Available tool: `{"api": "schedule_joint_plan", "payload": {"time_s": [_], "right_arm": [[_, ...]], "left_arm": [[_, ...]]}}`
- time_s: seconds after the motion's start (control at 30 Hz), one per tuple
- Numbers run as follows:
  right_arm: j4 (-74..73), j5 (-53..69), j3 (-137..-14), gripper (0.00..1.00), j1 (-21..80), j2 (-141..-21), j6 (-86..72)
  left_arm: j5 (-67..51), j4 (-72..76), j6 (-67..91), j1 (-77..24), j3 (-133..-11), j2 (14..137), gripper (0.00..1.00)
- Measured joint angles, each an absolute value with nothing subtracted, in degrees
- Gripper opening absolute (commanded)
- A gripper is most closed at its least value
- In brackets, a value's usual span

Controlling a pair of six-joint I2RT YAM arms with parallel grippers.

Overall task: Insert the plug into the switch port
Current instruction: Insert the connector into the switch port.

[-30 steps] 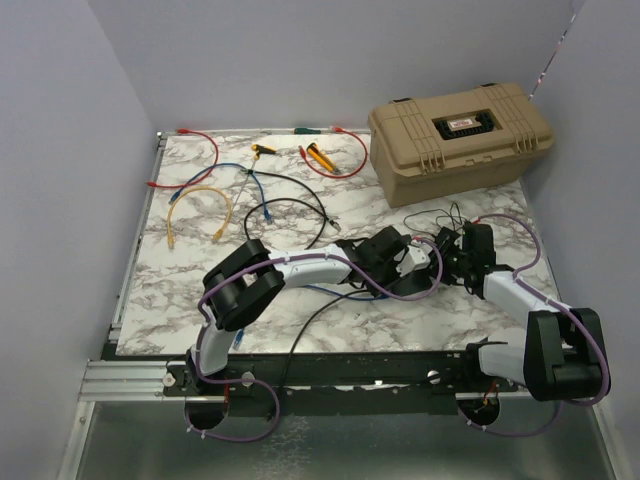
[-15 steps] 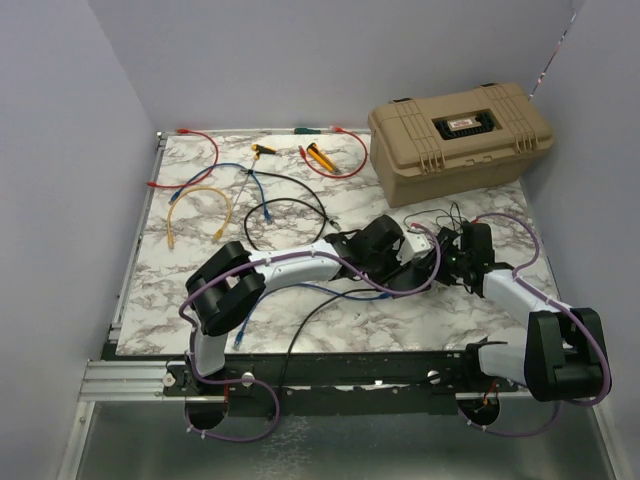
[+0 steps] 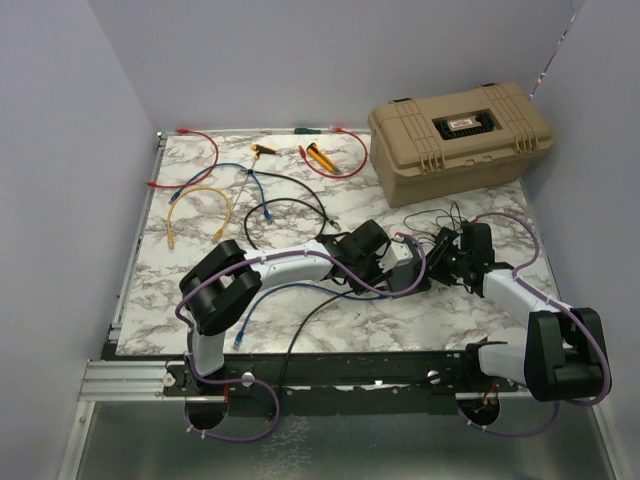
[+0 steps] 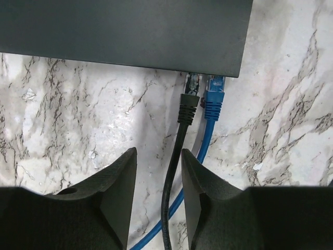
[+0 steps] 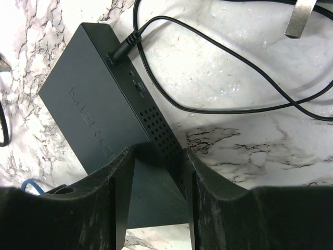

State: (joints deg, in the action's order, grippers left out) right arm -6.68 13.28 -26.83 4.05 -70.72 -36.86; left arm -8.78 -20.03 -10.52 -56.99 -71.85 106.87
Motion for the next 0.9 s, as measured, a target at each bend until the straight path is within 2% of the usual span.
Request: {"api": "schedule_joint_plan", "payload": {"time_s": [0.37, 0.5, 0.73, 0.9], "right_arm": [[-6.7, 13.4, -26.9, 0.44, 4.0, -70.8, -36.8], [-6.6, 13.4, -27.0, 0.44, 4.0, -71.1, -36.8], [-6.5, 14.2, -27.1, 0.42, 4.0, -71.6, -36.8], [-6.4, 14.8, -27.2, 0.41, 3.9, -71.8, -36.6]], "left_arm": [[-12.6, -20.3, -11.4, -57.0, -72.3, 108.2, 0.36], [-13.1, -20.4, -11.6, -57.0, -72.6, 109.0, 0.27], [-14.2, -20.8, -11.9, -57.0, -73.5, 111.3, 0.0], [-15.4, -21.8, -11.9, -57.1, -74.3, 111.7, 0.0]]}}
